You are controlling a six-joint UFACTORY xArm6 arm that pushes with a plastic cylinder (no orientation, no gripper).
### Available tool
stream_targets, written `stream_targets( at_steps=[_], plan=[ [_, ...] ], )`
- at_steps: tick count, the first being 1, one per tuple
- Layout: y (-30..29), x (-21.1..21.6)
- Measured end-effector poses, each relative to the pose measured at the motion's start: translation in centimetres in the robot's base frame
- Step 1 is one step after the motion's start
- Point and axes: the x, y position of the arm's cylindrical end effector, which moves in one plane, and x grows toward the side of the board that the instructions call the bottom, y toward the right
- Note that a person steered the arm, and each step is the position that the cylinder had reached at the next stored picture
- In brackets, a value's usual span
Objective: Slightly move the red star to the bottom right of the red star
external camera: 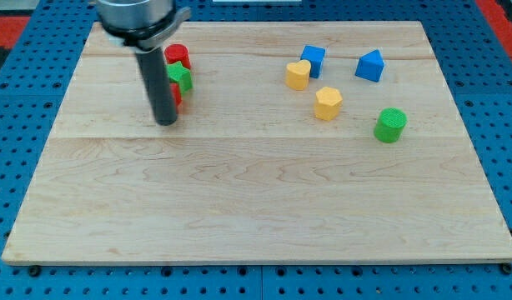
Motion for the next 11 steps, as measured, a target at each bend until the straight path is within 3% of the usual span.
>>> stream_targets(
  at_steps=[1, 3, 5, 10, 11],
  plan=[
    [-6.9, 0.9],
    [-10.9, -5.2],
    [-3.4, -7.6],
    [-0.5, -2.0],
    [4.6, 0.8]
  ],
)
